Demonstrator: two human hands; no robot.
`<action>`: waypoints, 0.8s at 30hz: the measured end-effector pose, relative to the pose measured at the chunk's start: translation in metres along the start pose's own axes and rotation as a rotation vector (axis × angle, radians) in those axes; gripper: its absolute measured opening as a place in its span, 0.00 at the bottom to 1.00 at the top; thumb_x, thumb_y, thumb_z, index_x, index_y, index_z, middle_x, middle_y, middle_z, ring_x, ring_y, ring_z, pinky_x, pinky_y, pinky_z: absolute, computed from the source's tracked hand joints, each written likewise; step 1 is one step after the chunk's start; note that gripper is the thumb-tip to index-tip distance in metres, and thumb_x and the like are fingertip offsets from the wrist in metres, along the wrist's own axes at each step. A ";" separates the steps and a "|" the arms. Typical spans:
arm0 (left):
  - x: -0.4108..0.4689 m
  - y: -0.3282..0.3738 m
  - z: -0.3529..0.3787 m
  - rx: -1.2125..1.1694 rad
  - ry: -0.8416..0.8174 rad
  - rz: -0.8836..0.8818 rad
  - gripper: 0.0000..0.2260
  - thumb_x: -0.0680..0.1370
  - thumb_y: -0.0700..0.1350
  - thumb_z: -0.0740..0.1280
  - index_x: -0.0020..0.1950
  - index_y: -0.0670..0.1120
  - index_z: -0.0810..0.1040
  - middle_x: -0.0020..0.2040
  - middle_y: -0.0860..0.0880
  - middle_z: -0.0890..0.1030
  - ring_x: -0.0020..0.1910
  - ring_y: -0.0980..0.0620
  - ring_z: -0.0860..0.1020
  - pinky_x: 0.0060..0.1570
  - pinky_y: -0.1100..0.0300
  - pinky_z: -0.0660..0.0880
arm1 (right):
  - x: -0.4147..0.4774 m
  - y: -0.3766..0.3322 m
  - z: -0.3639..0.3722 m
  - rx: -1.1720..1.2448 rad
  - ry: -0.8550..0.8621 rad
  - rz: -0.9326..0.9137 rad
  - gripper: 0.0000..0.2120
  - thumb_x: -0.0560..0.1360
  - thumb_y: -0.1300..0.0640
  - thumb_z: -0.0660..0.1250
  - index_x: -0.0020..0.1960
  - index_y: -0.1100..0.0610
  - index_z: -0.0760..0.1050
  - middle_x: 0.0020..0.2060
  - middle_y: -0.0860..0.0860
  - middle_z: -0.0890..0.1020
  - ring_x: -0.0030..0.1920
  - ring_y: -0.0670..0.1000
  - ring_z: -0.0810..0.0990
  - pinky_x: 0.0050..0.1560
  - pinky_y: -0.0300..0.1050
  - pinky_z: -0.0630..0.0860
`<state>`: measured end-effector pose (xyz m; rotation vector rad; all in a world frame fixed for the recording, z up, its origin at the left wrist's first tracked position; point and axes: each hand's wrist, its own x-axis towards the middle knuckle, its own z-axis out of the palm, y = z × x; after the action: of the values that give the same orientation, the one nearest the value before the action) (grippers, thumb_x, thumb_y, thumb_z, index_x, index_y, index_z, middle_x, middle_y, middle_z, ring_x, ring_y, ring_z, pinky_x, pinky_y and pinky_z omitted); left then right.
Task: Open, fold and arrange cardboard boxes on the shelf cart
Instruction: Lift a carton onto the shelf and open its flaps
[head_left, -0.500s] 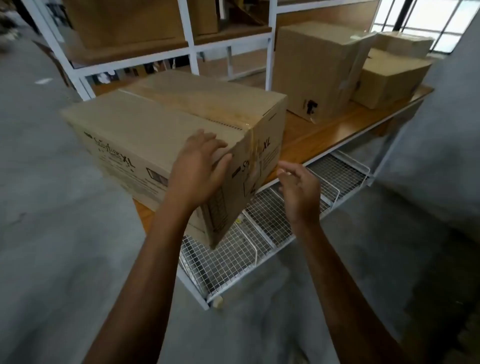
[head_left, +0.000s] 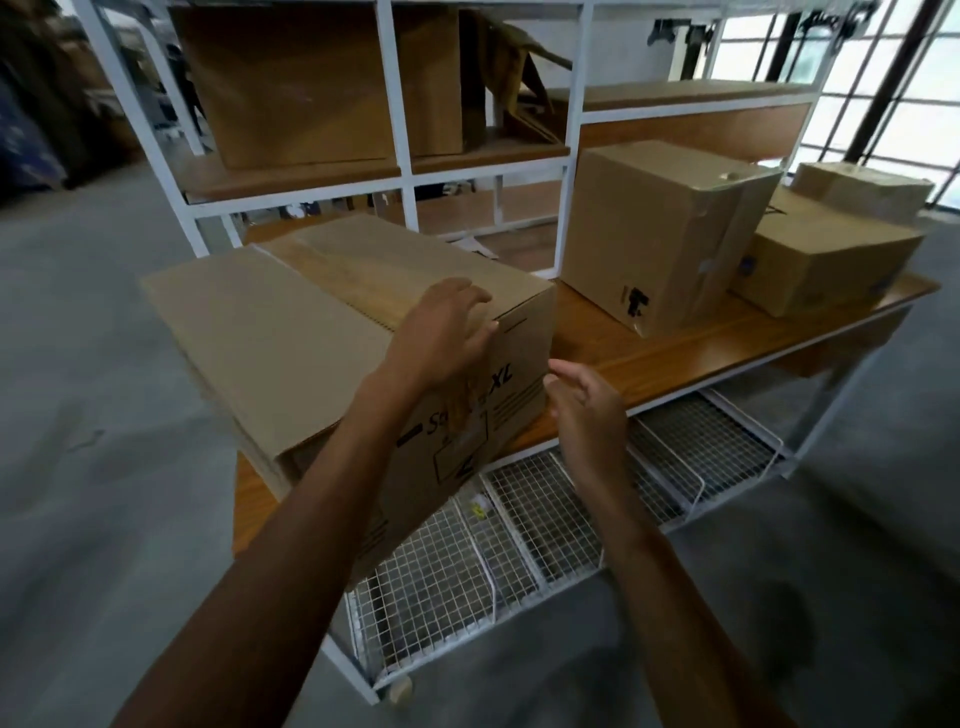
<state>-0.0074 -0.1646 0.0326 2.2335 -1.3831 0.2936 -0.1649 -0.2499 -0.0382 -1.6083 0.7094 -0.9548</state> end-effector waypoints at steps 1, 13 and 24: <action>0.011 0.004 0.002 0.023 -0.023 0.011 0.19 0.80 0.51 0.65 0.69 0.45 0.75 0.72 0.43 0.71 0.72 0.45 0.67 0.70 0.51 0.64 | 0.008 0.003 -0.004 -0.001 -0.009 -0.006 0.13 0.79 0.56 0.65 0.62 0.54 0.79 0.51 0.46 0.82 0.48 0.41 0.80 0.44 0.37 0.77; 0.123 0.014 0.060 0.094 -0.130 -0.117 0.20 0.78 0.52 0.65 0.66 0.42 0.73 0.64 0.41 0.75 0.62 0.42 0.74 0.57 0.49 0.73 | 0.112 0.043 0.012 0.034 -0.083 0.055 0.19 0.78 0.56 0.66 0.68 0.53 0.73 0.59 0.47 0.79 0.56 0.43 0.78 0.55 0.43 0.76; 0.165 -0.003 0.123 0.270 -0.215 -0.246 0.27 0.79 0.64 0.54 0.73 0.50 0.67 0.75 0.37 0.61 0.74 0.36 0.58 0.68 0.36 0.58 | 0.207 0.121 0.038 -0.209 -0.370 0.214 0.15 0.78 0.65 0.61 0.62 0.54 0.74 0.49 0.47 0.79 0.49 0.50 0.79 0.43 0.41 0.74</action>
<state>0.0621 -0.3547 -0.0030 2.6964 -1.2113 0.1654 -0.0257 -0.4332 -0.1131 -1.7861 0.7198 -0.4221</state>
